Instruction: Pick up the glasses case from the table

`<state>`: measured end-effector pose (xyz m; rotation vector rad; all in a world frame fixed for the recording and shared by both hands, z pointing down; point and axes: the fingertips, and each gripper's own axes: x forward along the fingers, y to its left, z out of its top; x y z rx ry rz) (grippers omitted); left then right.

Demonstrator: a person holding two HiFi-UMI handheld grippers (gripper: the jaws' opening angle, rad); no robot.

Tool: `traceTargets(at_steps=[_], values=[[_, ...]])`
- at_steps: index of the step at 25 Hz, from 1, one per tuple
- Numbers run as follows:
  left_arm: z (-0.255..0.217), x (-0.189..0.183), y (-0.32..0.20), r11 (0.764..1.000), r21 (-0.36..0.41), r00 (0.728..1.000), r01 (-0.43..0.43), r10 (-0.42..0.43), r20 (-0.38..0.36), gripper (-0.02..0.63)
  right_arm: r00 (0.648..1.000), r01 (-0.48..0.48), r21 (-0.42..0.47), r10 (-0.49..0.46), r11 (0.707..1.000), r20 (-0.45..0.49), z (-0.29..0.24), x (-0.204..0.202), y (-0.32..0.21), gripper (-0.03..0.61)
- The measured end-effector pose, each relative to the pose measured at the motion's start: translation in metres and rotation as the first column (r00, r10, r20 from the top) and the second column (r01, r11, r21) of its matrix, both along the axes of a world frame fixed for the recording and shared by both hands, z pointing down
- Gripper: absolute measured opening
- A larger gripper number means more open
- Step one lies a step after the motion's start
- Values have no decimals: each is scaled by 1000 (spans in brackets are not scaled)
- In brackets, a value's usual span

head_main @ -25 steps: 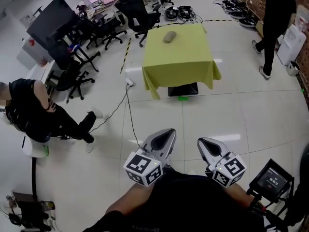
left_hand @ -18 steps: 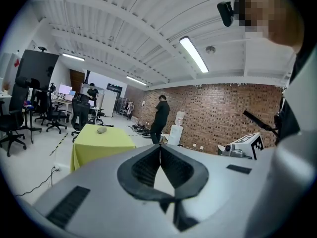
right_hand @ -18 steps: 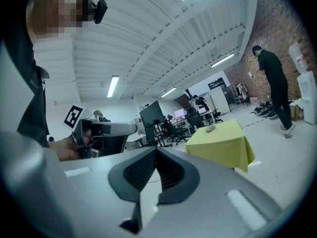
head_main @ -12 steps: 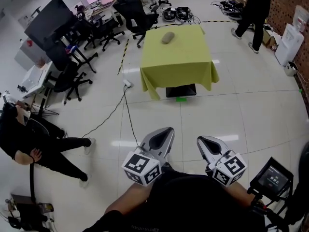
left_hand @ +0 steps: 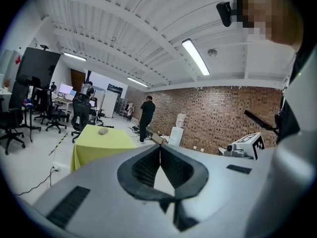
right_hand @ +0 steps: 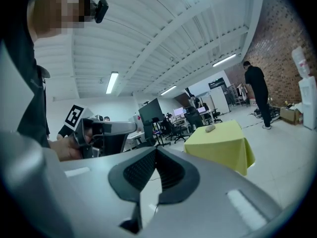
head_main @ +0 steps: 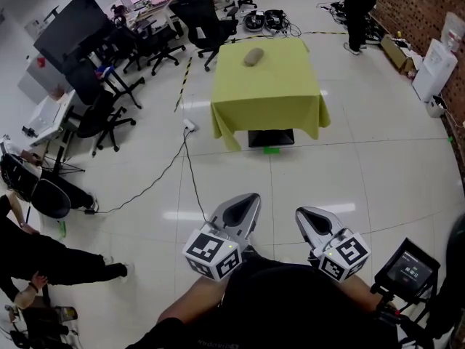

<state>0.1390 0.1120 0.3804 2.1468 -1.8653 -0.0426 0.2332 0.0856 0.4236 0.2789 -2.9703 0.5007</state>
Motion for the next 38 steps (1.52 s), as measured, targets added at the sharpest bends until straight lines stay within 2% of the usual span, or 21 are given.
traceTargets(at_steps=[19,24,38], values=[[4,-75,-43,1000,0,999,3,-3,-39,8,999,-11,-2,11,1000,-39,2,-69,-40,2],[3,-96,-57,1000,8,999,-23,24,-43,8,999,-17,5,18,1000,-40,2,-97,-50,2],[-9,-180,-83,998,23,997,-61,62,-45,8,995,-72,33,74,997,-65,-11,-165,-72,2]])
